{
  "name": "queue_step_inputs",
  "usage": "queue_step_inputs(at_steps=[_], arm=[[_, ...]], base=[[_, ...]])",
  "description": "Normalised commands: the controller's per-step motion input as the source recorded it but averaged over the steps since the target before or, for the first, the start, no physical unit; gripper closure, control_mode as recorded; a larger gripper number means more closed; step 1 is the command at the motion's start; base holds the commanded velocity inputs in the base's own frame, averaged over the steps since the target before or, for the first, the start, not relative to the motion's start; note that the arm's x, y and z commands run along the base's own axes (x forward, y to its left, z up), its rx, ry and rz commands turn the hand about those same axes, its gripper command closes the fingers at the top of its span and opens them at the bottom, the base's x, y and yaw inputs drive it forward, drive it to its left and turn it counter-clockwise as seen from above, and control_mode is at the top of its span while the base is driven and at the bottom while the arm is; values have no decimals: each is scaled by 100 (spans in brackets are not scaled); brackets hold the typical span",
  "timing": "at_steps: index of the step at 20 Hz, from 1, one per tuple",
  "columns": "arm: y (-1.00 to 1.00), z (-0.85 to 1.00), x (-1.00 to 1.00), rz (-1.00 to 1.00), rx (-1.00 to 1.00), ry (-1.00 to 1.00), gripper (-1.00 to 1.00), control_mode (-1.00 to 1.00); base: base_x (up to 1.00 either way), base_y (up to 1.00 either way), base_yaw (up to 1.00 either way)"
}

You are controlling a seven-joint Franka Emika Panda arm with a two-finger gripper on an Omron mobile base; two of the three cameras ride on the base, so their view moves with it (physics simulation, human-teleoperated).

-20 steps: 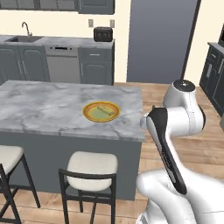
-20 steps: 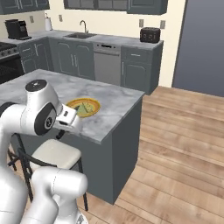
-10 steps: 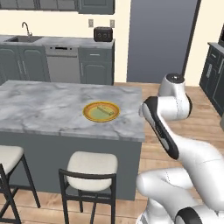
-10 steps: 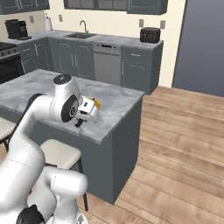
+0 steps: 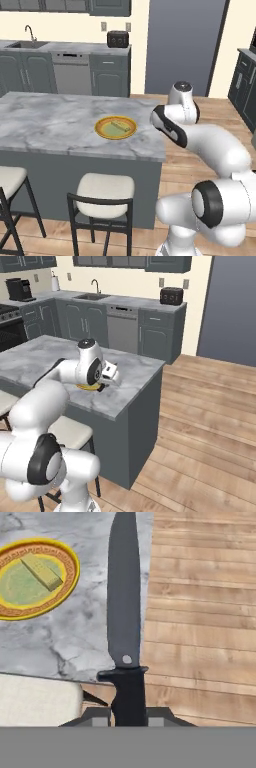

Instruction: Retrieve the butter from the fridge and place it on a plate on the dining table. Then retrieve the butter knife by the fridge and place it near the plate.

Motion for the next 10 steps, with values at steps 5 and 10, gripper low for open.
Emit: queue_step_inputs(at_steps=[5,10], arm=[[-2,-38,99,-5,0,2,100,-100],[-1,-48,78,-1,0,0,100,-100]], base=[[0,0,0],[0,0,0]])
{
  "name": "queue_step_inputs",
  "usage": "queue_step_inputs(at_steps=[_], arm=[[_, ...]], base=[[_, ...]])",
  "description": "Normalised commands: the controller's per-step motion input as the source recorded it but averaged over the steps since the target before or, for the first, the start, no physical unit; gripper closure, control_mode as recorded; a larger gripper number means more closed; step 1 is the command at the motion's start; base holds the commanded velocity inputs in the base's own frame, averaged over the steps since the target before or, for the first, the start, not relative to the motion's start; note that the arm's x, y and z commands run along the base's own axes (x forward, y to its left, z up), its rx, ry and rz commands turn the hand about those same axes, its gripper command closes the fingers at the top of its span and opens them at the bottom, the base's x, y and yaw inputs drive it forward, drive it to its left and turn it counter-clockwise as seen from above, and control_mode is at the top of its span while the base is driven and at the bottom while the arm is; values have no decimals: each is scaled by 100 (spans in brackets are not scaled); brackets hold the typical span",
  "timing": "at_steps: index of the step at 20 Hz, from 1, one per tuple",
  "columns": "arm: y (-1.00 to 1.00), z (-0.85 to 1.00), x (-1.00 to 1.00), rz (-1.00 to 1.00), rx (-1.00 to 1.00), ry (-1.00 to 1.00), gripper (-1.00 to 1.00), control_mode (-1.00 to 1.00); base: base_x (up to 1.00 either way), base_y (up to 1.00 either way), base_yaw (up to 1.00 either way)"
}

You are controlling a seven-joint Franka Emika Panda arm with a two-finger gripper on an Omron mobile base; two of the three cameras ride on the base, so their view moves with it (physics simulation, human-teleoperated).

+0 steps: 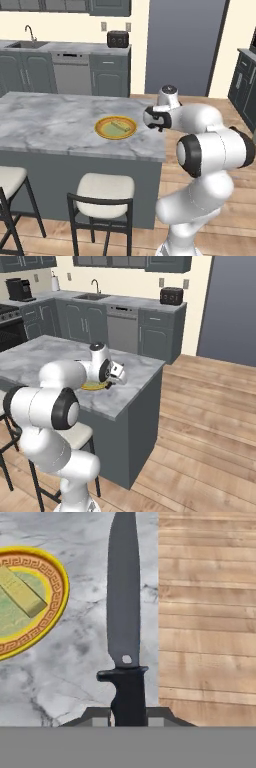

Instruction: Retrieve the butter from the fridge and place it on a plate on the dining table. Then retrieve the butter knife by the fridge and place it near the plate.

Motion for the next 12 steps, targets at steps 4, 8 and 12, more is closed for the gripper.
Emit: queue_step_inputs(at_steps=[4,8,12], arm=[[0,-59,50,0,0,2,100,-100],[-3,-61,33,-3,2,5,100,-100],[-3,-43,48,-4,6,7,100,-100]], base=[[0,0,0],[0,0,0],[0,0,0]])
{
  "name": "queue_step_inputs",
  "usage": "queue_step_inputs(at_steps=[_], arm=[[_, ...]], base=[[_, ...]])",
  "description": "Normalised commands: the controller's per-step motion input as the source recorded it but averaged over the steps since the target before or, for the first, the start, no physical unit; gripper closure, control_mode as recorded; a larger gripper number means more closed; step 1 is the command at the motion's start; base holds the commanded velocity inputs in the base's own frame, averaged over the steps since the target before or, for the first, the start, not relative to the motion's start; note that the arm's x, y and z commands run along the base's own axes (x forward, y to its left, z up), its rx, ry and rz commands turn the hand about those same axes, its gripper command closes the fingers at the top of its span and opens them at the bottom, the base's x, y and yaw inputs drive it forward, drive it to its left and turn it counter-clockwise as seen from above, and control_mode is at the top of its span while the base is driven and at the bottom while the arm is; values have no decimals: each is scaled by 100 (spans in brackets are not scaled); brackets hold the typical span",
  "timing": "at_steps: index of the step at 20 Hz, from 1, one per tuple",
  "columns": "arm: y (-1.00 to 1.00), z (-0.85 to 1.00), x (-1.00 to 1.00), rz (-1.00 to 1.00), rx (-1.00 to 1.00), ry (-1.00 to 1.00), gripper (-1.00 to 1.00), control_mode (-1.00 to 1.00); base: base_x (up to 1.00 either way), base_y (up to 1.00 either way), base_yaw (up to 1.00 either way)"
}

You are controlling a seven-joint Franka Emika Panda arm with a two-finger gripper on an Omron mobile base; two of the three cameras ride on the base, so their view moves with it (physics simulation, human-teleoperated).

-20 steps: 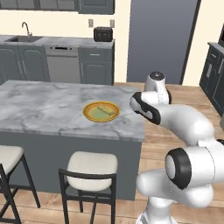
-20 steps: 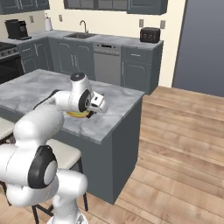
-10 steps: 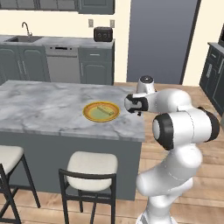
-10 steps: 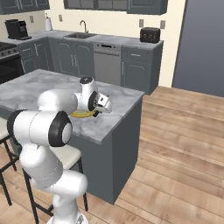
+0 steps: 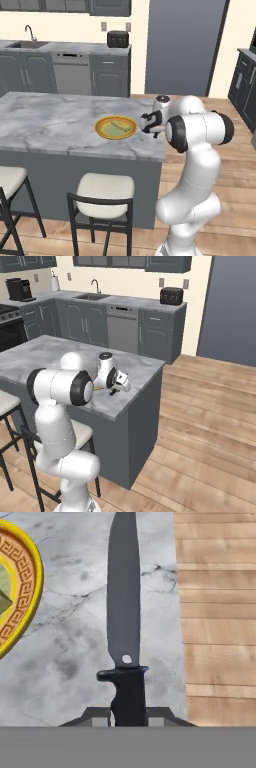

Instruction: Retrieve the butter from the fridge and place it on a plate on the dining table. Then retrieve the butter knife by the fridge and place it near the plate.

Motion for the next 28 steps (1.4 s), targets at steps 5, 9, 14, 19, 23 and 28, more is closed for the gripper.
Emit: queue_step_inputs(at_steps=[5,9,14,19,23,28], arm=[[0,-15,58,-2,0,0,100,-100],[0,-45,51,0,3,1,100,-100],[0,-51,54,0,5,6,100,-100],[0,-24,41,0,1,0,100,-100],[8,-9,32,0,0,0,100,-100],[12,-19,32,0,1,0,100,-100]], base=[[0,0,0],[0,0,0],[0,0,0],[0,0,0],[0,0,0],[0,0,0]])
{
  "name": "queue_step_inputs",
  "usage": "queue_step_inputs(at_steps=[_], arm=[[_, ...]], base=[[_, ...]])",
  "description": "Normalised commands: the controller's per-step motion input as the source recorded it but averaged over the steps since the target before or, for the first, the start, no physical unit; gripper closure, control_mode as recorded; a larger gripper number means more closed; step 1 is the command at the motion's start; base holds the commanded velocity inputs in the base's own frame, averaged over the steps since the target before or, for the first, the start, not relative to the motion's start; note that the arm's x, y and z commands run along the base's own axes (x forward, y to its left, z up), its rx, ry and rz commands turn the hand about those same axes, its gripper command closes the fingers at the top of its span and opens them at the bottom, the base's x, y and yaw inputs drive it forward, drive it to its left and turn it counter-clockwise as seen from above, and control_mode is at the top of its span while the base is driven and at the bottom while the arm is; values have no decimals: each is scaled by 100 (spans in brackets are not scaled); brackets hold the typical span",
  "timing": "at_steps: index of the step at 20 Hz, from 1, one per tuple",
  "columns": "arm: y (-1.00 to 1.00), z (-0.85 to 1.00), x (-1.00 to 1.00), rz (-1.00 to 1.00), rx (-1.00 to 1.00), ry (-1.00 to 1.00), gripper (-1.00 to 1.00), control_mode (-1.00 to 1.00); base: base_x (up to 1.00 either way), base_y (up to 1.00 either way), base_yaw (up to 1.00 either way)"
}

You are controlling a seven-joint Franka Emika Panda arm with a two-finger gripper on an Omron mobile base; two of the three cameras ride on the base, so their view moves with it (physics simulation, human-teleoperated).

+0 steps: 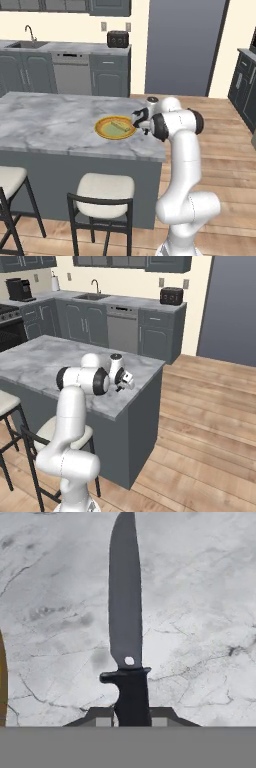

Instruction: Retrieve the butter from the fridge and place it on a plate on the dining table. Then retrieve the butter knife by the fridge and place it near the plate.

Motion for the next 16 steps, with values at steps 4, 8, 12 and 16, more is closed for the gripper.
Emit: queue_step_inputs(at_steps=[4,8,12,16], arm=[[11,-27,22,0,4,1,100,-100],[1,-33,1,0,7,5,100,-100],[0,-30,0,0,6,7,-100,-100],[0,-5,0,0,1,1,-100,-100]], base=[[0,0,0],[0,0,0],[0,0,0],[0,0,0]])
